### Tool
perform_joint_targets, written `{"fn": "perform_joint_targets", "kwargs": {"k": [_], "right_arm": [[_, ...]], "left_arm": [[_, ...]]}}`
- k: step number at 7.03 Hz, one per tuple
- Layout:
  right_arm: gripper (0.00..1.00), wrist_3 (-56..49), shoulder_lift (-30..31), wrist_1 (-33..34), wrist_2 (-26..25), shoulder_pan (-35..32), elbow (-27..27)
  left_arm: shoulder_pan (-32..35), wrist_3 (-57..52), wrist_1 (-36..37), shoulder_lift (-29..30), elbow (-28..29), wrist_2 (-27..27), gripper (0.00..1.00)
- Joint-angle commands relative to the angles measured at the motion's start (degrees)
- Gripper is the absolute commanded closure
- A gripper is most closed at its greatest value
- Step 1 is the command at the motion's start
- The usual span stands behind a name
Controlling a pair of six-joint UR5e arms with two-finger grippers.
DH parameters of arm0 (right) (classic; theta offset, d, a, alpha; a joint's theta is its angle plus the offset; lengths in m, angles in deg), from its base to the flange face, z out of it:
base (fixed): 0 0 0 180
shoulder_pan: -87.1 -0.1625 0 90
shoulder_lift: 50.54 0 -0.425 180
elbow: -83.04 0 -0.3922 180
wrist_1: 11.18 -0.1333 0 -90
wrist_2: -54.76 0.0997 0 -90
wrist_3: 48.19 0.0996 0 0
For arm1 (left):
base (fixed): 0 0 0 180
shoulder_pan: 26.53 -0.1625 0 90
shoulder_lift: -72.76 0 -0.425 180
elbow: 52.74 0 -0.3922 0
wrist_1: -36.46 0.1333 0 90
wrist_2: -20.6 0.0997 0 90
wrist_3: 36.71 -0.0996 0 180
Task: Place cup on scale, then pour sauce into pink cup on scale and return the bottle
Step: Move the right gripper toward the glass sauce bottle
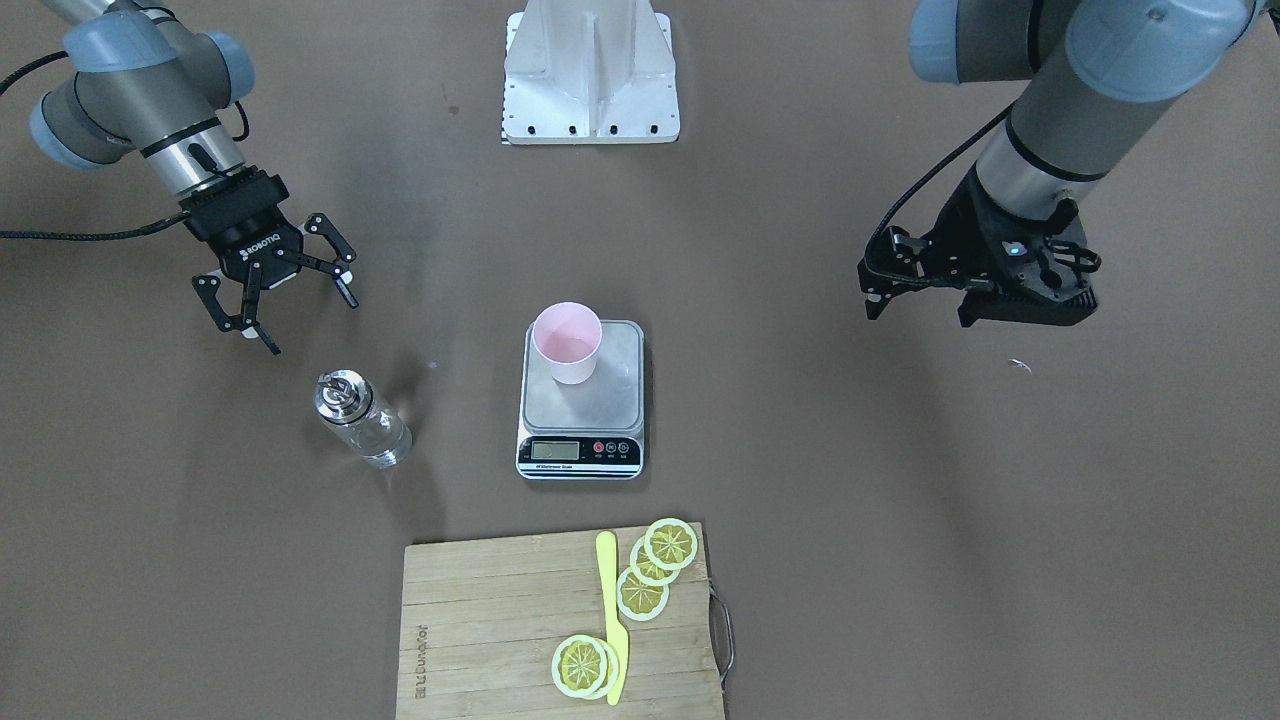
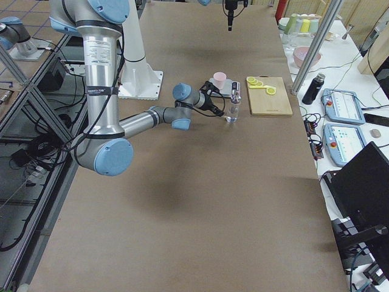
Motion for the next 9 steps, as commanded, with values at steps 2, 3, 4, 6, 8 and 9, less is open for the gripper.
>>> {"fn": "perform_joint_targets", "kwargs": {"k": [2,3,4,6,8,9], "right_arm": [[0.00,2.77,-4.20,-0.82,-4.22,0.84,-4.90],[0.00,2.97,-4.82,-0.82,-4.84,1.28,-5.53],[0.00,2.97,-5.61,-0.91,-4.84,1.46,-5.80],[0.00,3.67,-6.15,-0.91,-4.93,1.64,-6.33],[0.00,3.58,-6.15,-4.83,-4.93,1.64,-9.64],[0.00,3.58,-6.15,-9.04,-5.28,1.73,-11.93]], "left_arm": [[0.01,-0.02,0.00,0.00,-0.14,0.17,0.03],[0.09,-0.02,0.00,0.00,-0.15,0.17,0.03],[0.01,-0.02,0.00,0.00,-0.15,0.17,0.03],[0.01,-0.02,0.00,0.00,-0.15,0.17,0.03],[0.01,-0.02,0.00,0.00,-0.06,0.25,0.03],[0.01,-0.02,0.00,0.00,-0.06,0.25,0.03]]}}
